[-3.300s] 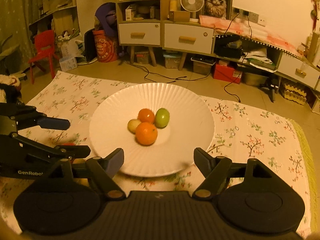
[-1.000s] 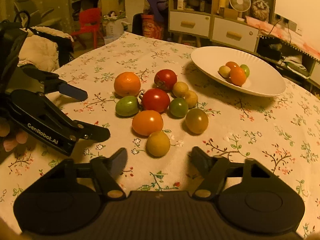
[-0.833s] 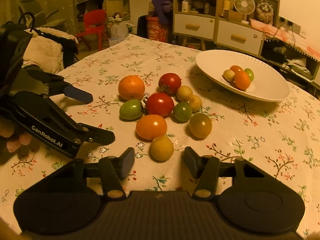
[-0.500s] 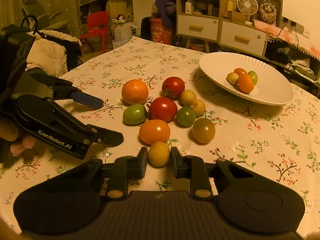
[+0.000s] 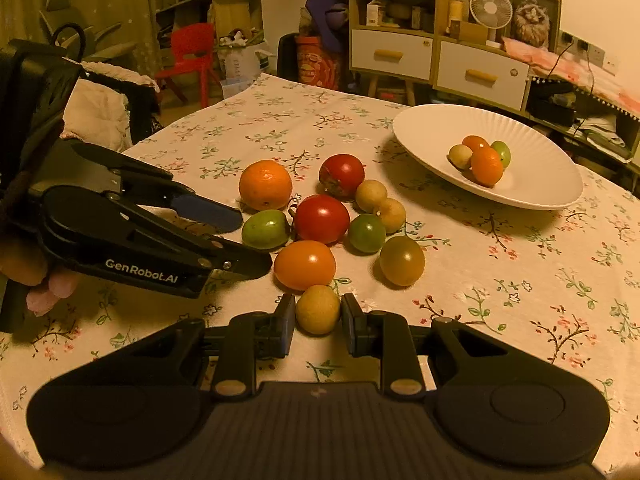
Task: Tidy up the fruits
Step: 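Grasp a green tomato with the left tool while the right tool grasps a tan round fruit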
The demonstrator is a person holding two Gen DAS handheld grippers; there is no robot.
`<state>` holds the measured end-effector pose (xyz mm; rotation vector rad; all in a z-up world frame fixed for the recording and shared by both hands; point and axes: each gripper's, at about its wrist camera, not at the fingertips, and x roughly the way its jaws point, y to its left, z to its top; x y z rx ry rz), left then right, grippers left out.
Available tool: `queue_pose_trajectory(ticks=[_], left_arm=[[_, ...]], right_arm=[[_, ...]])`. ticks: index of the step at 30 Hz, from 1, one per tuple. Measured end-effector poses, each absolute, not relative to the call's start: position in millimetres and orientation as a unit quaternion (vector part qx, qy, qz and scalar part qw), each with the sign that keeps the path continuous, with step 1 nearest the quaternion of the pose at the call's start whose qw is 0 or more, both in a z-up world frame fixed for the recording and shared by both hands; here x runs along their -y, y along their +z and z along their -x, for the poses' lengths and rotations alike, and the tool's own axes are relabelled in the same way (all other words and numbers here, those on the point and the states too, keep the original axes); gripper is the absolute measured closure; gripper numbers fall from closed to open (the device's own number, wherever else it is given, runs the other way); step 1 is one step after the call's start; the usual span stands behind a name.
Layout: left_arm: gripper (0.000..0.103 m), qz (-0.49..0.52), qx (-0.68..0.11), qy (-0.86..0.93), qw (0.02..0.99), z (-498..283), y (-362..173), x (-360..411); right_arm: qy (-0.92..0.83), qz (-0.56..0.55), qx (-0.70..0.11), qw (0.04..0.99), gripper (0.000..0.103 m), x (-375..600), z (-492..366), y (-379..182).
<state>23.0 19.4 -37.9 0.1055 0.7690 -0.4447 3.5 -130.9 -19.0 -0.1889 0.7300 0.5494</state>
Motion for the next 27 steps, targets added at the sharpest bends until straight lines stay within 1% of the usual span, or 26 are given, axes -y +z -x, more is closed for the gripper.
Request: queue_pose_trajectory(ticks=[4,7,9,11,27], left_arm=[[0.055,-0.051,-0.37,-0.218,0.902,-25,-39,-16],[0.06,-0.046,-0.369,-0.218,0.902,-27,-38,-14],[0.066,-0.042,-0.369,-0.219,0.902,-28,-38,-14],[0.068,-0.04,-0.37,-0.219,0.902,-29,-38,-13],[0.069,-0.027,-0.357,-0.218,0.908,-28,-24,-14]], right_arm=[[0.265,0.091,-0.352,0.893,0.081,131,-3,-19],[0.265,0.091,-0.352,0.893,0.081,131,-4,-19],[0.265,0.09,-0.354,0.893,0.081,132,-4,-19],[0.264,0.09,-0.353,0.893,0.081,133,-4,-19],[0.255,0.075,-0.341,0.902,0.081,139,-8,-8]])
